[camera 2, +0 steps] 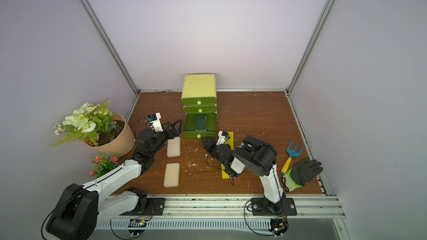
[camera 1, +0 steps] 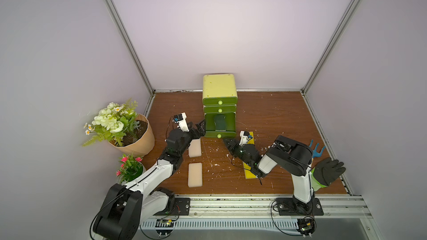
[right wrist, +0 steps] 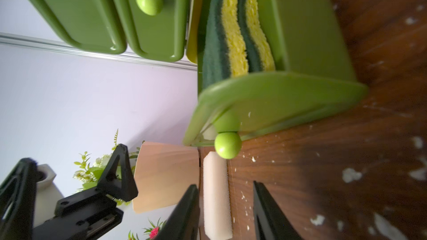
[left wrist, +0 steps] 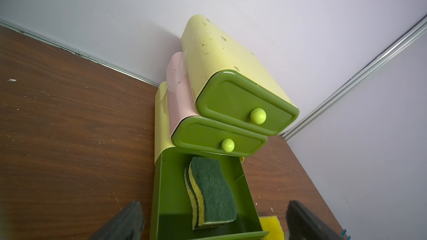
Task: Take the sponge out of the drawer
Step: Open the drawer in the storage box.
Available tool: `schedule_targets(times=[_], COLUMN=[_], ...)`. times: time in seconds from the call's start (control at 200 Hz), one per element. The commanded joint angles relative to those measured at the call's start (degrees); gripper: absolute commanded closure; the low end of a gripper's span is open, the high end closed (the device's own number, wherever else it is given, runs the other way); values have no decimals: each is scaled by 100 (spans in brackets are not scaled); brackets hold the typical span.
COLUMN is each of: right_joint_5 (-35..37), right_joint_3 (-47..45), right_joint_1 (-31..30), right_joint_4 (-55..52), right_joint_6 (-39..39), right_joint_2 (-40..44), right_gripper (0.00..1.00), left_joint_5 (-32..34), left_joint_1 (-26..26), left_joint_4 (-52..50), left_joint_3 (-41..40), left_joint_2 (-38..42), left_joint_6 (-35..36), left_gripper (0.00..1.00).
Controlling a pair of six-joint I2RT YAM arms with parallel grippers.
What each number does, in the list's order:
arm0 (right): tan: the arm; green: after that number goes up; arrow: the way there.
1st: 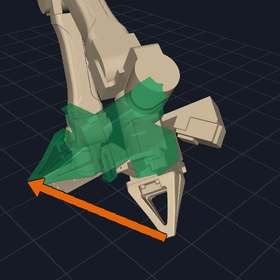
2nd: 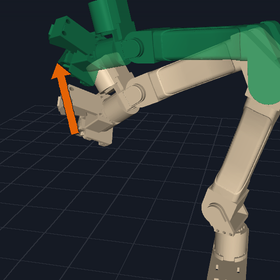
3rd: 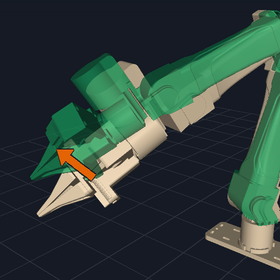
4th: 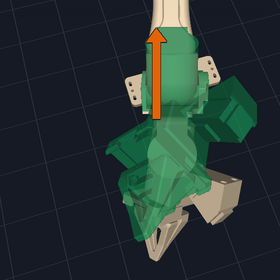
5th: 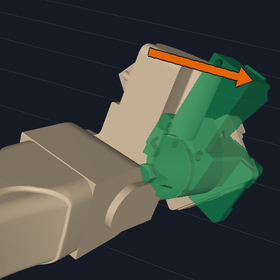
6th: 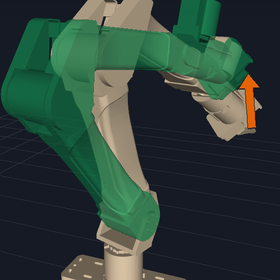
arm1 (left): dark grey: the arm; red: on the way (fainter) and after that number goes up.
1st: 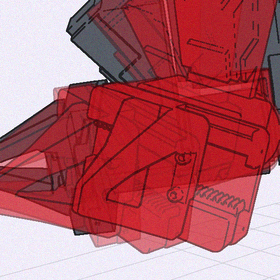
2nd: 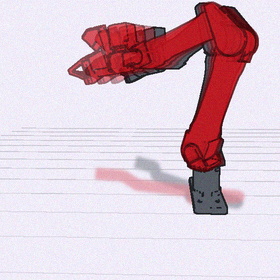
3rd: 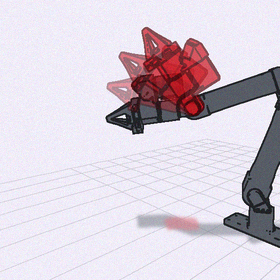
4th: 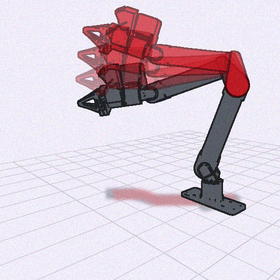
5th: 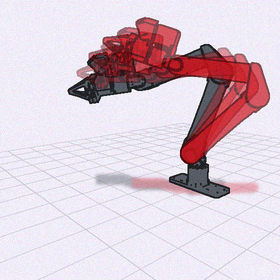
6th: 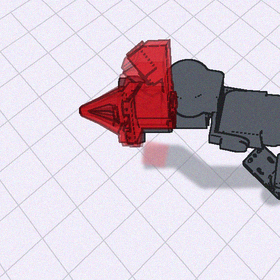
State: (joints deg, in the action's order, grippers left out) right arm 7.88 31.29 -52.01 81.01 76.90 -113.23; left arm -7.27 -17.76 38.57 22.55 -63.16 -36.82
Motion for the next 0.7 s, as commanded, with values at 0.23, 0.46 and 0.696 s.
schedule_targets(times=[0.23,0.46,0.696], right_joint_5=[410,666,371], right_joint_3=[699,2392,3795], right_joint_1=[-37,62,304], right_joint_4=[-2779,-5831,-7396], right_joint_6=[-2265,-3916,-4658], right_joint_2=[1748,1948,1255], right_gripper=[40,36,36], left_joint_5=[4,11,58], left_joint_1=[77,75,74], left_joint_4=[-55,-91,-130], left_joint_3=[17,14,5], left_joint_2=[73,117,172], left_joint_6=[138,166,208], left_gripper=[0,0,0])
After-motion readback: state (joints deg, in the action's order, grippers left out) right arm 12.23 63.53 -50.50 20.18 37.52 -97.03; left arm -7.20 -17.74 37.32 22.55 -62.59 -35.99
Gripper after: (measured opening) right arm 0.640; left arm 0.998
